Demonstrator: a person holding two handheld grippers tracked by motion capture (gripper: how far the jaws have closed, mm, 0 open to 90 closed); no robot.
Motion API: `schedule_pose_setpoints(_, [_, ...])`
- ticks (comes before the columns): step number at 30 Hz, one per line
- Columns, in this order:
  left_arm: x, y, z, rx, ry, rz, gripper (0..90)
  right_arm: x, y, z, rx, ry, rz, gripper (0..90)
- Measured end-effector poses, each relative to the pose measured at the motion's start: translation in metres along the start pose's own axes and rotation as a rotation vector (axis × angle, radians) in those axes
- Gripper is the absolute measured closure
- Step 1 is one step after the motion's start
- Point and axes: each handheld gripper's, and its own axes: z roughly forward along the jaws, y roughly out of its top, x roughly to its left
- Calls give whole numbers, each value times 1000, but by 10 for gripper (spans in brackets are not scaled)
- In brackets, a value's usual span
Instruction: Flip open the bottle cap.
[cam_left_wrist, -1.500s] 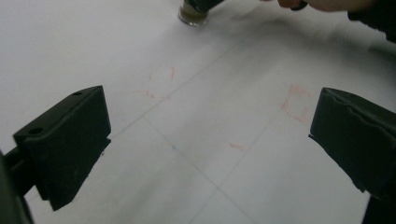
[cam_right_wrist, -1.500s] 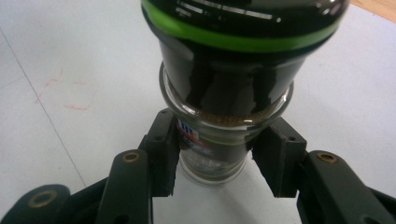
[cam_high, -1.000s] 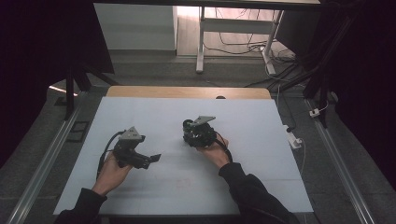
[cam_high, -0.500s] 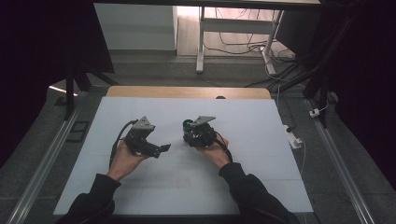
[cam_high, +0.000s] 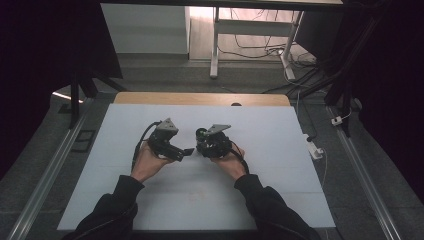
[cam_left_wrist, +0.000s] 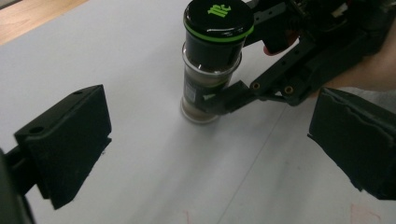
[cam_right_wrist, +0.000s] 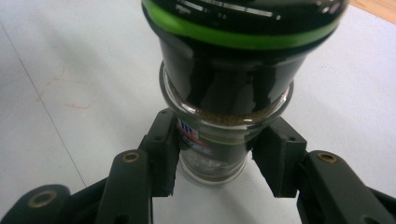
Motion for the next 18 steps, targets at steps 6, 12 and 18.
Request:
schedule_pose_setpoints(6, [0, 8, 12, 7, 13, 38, 107, 0, 0, 0, 0, 1, 0, 524])
schedule_pose_setpoints(12, [-1, 10, 13, 14, 21, 54, 432, 0, 0, 0, 0, 0, -2, 524])
schedule_pose_setpoints(18, [-7, 9, 14, 35, -7, 72, 849, 0, 0, 0, 1, 0, 0, 524])
